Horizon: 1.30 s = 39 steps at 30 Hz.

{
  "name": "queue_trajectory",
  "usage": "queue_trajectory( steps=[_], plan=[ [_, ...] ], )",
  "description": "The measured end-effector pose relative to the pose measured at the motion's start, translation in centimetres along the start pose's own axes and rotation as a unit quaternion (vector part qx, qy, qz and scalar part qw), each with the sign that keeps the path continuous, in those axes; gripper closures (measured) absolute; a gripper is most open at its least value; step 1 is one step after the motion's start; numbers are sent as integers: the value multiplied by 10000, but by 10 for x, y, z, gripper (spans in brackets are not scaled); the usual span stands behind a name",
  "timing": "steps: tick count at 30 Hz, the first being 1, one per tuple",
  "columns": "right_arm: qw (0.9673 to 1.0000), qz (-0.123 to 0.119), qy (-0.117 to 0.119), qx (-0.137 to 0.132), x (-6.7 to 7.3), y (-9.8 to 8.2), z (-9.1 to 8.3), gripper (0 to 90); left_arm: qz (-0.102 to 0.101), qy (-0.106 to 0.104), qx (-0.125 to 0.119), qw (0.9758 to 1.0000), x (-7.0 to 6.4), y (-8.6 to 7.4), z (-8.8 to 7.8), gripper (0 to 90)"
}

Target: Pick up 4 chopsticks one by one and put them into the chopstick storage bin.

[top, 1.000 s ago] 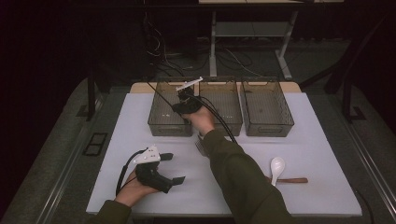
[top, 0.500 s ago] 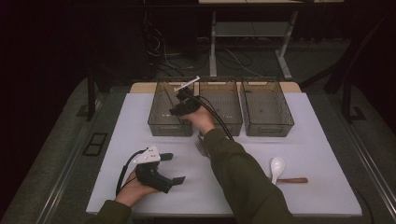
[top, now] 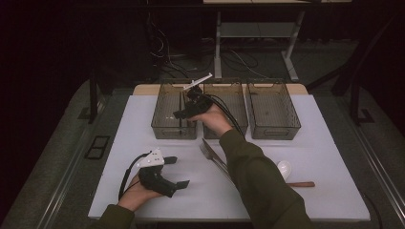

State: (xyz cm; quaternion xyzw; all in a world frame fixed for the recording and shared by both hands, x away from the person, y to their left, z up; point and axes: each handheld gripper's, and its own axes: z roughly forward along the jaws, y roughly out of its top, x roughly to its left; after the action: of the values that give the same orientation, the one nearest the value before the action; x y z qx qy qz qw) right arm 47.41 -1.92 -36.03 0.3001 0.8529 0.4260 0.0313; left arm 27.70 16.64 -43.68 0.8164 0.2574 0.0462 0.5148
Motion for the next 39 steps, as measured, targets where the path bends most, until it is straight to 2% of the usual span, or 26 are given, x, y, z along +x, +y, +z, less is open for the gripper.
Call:
queue_trajectory(
  steps=[3,13,19,24,28,39],
  plan=[
    [9999,-141,-45,18,3,-2,-10,271,20,3,17,10000,0,0,0,0],
    [9994,-335,30,-41,3,-20,-42,272,38,23,36,10000,0,0,1,0],
    [9994,-316,109,-86,0,-34,-59,264,46,47,60,10000,1,0,1,0],
    [9992,-367,38,-136,-1,-45,-74,203,25,59,62,10000,0,-1,1,0],
    [9991,-344,1,-230,-4,-52,-89,200,24,70,73,9999,1,-1,1,0],
    [9984,-388,119,-399,-6,-72,-122,200,33,97,92,9999,1,-1,1,0]
  ],
)
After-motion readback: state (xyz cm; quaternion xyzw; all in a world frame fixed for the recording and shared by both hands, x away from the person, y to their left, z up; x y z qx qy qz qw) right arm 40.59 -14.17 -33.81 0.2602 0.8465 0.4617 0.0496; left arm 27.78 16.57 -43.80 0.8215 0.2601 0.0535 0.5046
